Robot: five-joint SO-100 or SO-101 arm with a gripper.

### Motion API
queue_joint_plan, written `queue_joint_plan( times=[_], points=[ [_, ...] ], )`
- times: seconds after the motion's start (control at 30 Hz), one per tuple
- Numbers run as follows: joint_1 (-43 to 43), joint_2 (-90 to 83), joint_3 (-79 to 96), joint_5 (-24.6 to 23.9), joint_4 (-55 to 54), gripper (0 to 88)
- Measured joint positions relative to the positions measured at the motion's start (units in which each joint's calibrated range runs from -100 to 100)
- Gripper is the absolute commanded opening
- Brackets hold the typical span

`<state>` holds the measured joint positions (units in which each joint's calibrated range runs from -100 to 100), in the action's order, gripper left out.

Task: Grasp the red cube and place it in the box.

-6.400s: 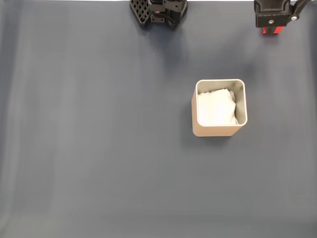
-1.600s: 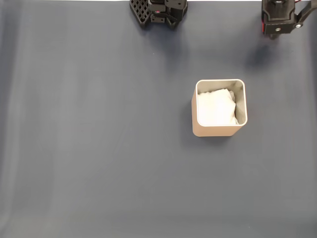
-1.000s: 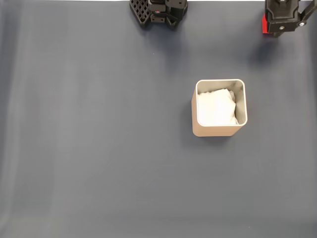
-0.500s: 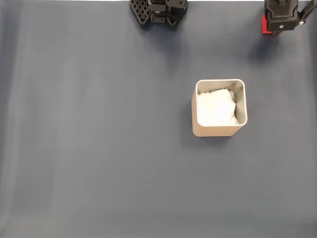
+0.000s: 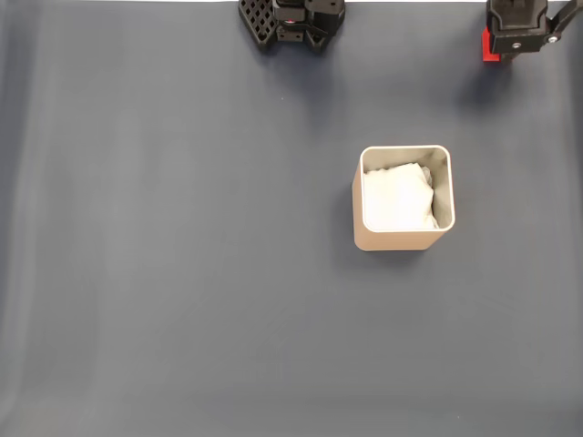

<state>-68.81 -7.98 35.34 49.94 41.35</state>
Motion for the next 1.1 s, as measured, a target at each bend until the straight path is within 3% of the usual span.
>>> queue_joint_plan(
  times=[0.1,0.17,0.67,1.1],
  points=[
    [-0.1,0.0,0.0,0.0,0.0,3.4],
    [-0.1,0.0,0.0,0.0,0.6,0.4],
    [-0.1,0.0,-0.7,0.0,4.5,0.3],
    [0.3,-3.0,-8.0,-1.1,14.9,0.5]
  ],
)
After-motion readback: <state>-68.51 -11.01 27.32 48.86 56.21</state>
